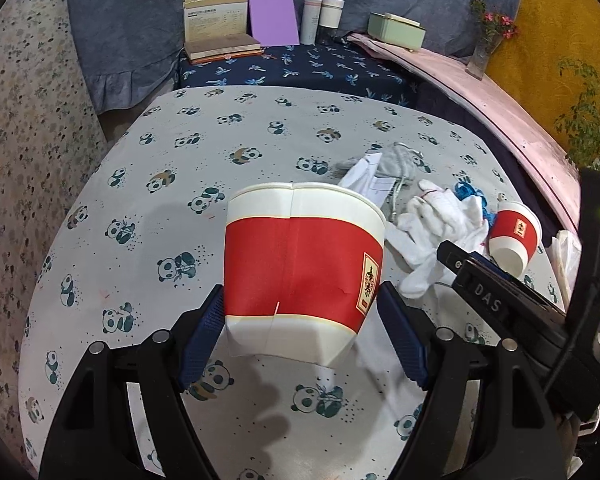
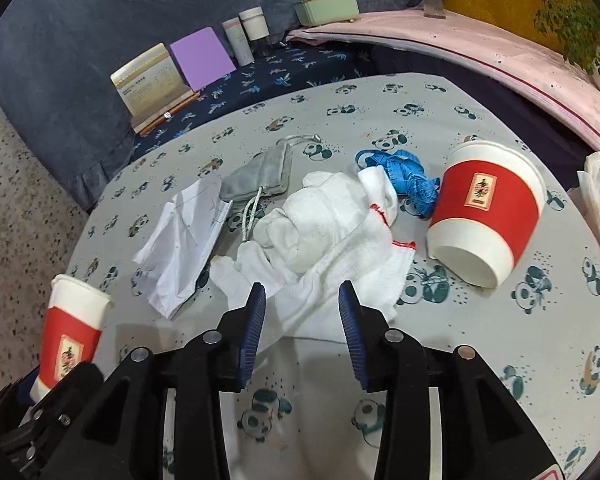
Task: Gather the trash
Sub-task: 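Grasp the white cloth with the right tool while the left tool holds the cup, then carry the paper cup and white cloth over the white bin with both tools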
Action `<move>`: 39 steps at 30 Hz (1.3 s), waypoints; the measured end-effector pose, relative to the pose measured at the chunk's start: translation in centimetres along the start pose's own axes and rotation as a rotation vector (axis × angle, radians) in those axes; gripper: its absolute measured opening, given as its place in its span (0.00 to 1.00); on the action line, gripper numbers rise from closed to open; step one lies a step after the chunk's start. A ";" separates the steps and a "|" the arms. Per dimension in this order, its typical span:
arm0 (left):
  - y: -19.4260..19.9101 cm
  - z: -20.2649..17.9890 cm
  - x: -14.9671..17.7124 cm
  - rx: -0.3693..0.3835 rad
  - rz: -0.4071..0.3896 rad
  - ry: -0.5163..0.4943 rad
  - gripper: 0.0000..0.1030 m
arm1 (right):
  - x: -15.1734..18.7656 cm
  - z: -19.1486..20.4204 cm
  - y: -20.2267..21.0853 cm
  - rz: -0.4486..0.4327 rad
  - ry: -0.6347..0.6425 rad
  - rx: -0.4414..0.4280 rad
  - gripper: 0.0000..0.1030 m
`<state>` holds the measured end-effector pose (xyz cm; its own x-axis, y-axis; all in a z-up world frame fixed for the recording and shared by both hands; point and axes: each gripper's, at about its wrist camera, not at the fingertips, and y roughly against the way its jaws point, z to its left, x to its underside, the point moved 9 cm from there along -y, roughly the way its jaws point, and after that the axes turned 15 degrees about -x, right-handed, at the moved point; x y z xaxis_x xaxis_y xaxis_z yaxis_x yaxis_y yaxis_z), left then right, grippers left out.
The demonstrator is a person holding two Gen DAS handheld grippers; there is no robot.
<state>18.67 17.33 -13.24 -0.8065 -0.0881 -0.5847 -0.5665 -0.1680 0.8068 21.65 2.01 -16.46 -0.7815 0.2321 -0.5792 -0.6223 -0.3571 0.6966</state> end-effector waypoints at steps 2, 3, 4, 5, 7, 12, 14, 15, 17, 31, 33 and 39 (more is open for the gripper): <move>-0.4 0.1 0.0 -0.001 0.006 0.000 0.70 | 0.3 -0.3 -0.9 0.018 0.002 0.020 0.34; -0.6 0.1 0.0 -0.001 0.008 0.000 0.70 | 0.5 -0.5 -1.2 0.024 0.001 0.024 0.32; -0.8 0.0 0.1 0.000 0.010 -0.003 0.70 | 0.7 -0.5 -1.2 0.020 0.005 0.026 0.27; -0.9 0.0 0.1 0.000 0.012 -0.004 0.70 | 0.8 -0.5 -1.1 0.015 0.019 0.030 0.20; -1.0 -0.3 0.2 0.005 0.017 -0.006 0.70 | 1.0 -0.5 -0.9 0.021 0.040 0.025 0.08; -0.1 -1.5 0.2 0.022 0.004 -0.023 0.70 | 1.2 -0.7 1.5 -0.013 0.050 -0.001 0.04; 0.5 -2.2 0.2 0.028 -0.004 -0.029 0.70 | 1.1 -0.7 2.8 -0.034 0.059 -0.005 0.04; 0.8 -2.5 0.2 0.033 -0.006 -0.032 0.70 | 0.9 -0.6 3.7 -0.047 0.065 -0.008 0.04; 1.6 -3.4 0.2 0.041 -0.018 -0.043 0.70 | 0.6 -0.5 5.5 -0.072 0.074 -0.016 0.04; 8.5 -12.0 0.7 0.119 -0.110 -0.158 0.70 | -1.7 -2.8 18.4 -0.278 0.080 -0.042 0.04; 9.3 -13.6 0.9 0.137 -0.114 -0.176 0.70 | -2.0 -4.1 20.0 -0.304 0.071 -0.036 0.04; 11.2 -18.8 2.0 0.183 -0.131 -0.240 0.70 | -2.6 -8.9 23.8 -0.362 0.026 0.000 0.04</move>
<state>13.91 -3.15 -7.00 -0.7295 0.1598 -0.6651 -0.6715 0.0183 0.7408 9.29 -15.09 -2.16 -0.5087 0.3203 -0.7991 -0.8587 -0.2560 0.4440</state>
